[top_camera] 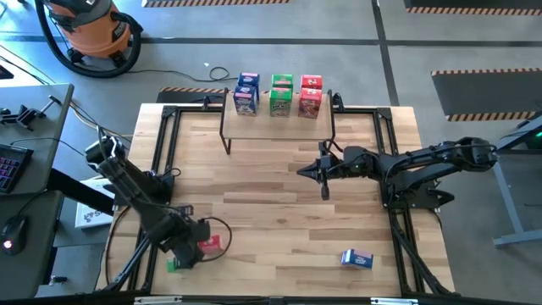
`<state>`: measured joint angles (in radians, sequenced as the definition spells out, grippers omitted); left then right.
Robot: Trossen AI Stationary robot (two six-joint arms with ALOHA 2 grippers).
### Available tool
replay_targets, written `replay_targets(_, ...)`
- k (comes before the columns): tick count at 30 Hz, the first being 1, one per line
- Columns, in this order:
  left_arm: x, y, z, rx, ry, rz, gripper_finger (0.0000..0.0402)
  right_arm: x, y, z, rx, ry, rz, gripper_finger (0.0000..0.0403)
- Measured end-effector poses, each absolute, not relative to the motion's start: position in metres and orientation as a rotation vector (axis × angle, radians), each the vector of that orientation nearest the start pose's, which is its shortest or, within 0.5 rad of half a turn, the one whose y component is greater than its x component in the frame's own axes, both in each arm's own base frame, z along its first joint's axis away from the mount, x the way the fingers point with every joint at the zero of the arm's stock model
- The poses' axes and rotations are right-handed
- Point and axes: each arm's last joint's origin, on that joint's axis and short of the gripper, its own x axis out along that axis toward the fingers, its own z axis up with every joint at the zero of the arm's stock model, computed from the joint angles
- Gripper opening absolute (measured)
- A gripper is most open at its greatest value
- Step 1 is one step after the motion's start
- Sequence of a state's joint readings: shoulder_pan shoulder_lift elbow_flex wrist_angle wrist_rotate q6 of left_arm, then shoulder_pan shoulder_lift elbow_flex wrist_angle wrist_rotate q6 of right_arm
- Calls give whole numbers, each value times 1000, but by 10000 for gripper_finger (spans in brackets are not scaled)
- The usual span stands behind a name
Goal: Stack cereal on shelf
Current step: Move the red cereal box to the center of the table
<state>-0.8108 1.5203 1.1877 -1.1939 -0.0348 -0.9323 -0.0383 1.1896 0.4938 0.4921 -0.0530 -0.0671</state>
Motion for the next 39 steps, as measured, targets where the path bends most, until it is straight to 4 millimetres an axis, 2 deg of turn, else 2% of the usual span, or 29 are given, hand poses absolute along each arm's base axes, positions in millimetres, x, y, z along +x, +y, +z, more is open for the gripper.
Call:
replay_targets(5, 192, -186, 232, -105, 1425, 47, 16, 243, -8, 218, -45, 199, 20, 0)
replay_targets(7, 197, -184, 226, -102, 1383, 41, 4, 243, -8, 218, -36, 199, 27, 0)
replay_targets(13, 211, -176, 203, -135, 1249, 34, 3, 243, 0, 217, 25, 213, 13, 3)
replay_targets(17, 216, -172, 190, -169, 1194, 7, 1, 248, 13, 208, 84, 249, 36, 29)
replay_targets(20, 210, -173, 190, -163, 1249, -41, 0, 256, 24, 198, 114, 281, 24, 65)
replay_targets(25, 199, -182, 207, -223, 1257, -214, 0, 278, 46, 192, 136, 301, 13, 125)
replay_targets(30, 205, -189, 205, -277, 1149, -312, 0, 296, 64, 193, 109, 307, 16, 160)
replay_targets(34, 211, -187, 189, -254, 1104, -265, 0, 302, 72, 193, 108, 310, 21, 167)
replay_targets(39, 218, -185, 182, -194, 976, -116, 0, 299, 82, 192, 115, 309, -6, 168)
